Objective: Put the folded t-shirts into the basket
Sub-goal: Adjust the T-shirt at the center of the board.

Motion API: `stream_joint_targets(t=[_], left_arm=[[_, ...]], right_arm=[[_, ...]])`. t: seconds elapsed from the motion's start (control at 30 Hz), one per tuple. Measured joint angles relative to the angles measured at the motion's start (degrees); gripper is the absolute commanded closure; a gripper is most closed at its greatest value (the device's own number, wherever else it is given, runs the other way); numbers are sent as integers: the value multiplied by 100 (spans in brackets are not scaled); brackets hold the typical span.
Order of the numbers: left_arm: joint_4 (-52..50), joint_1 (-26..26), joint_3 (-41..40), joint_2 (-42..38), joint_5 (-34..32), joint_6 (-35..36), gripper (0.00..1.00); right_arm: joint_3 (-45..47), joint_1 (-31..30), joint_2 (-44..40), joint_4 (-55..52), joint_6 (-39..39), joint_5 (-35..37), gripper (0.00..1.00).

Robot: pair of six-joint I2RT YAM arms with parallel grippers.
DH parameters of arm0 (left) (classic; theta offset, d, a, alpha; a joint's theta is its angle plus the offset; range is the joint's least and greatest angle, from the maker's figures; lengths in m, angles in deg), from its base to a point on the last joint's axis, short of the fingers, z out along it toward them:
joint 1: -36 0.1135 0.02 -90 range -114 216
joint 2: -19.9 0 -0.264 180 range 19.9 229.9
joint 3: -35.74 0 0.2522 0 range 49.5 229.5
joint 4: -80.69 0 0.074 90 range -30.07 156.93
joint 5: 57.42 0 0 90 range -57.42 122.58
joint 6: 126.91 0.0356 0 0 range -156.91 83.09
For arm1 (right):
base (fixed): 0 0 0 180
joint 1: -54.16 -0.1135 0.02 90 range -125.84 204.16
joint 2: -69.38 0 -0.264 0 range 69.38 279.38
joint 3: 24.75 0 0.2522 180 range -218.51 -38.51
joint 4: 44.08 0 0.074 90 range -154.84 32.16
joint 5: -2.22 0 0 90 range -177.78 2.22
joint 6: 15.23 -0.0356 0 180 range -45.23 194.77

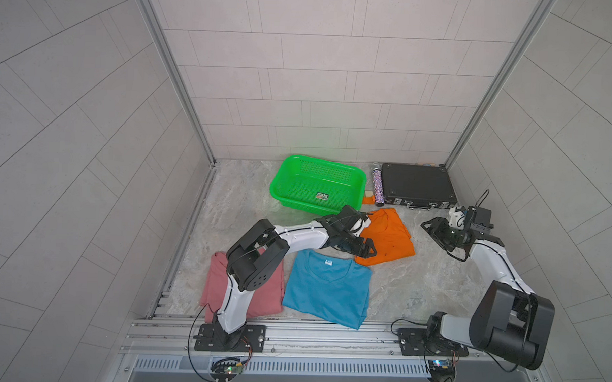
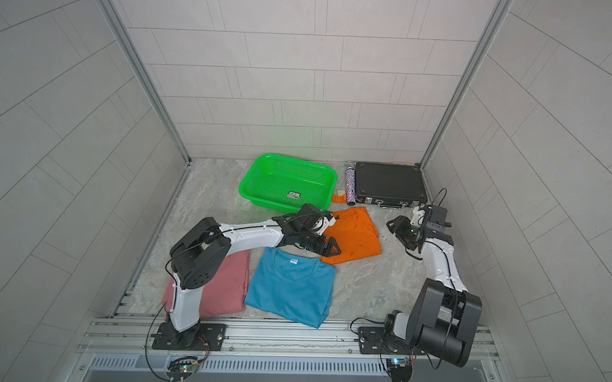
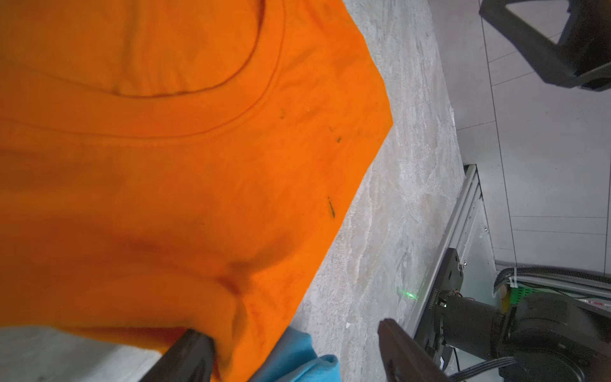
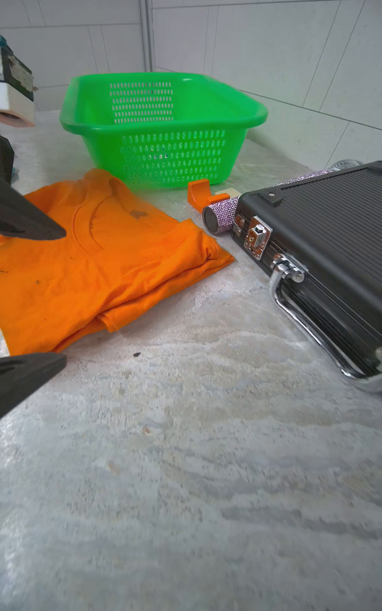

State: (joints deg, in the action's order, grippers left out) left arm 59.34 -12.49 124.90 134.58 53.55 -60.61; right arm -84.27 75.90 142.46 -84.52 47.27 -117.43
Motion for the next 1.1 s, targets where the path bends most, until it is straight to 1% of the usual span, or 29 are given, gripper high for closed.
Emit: stream_joint_targets(t=[0.17,0.23,0.4,0.5,0.63,0.73,0.83,0.9,1.0,1.1], left_arm=[[-229,-7,-199,-98,-118,109,15],[-404,-4,-254,-236,-208,234,15],[-796,74,-238,-809,-514,776,13],[-1145,157,120,-981,-702,1174,12],[-1300,339,730,-944,-1071,1646,11],[-1309,459,1189,-732,-1333,1932,12],[-1235,577,1585,-330,-1440,2076,12],[-1187,621,1720,-33,-1469,2149,12],[-1104,640,1805,411,-1475,2227,11],[-1178,688,2068,798,-1353,2243,11]], right_arm=[[9,-164,127,-177,20,13,47],[81,-409,92,-116,-55,-72,48],[455,-1290,85,251,-415,-415,48],[472,-1554,254,470,-579,-461,48],[457,-1727,636,837,-752,-459,48],[431,-1864,1104,1191,-911,-470,48],[391,-1930,1668,1537,-1064,-579,54],[367,-1932,2009,1731,-1169,-717,55],[389,-1908,2079,1989,-1287,-778,55],[553,-1869,2000,2177,-1351,-769,56]])
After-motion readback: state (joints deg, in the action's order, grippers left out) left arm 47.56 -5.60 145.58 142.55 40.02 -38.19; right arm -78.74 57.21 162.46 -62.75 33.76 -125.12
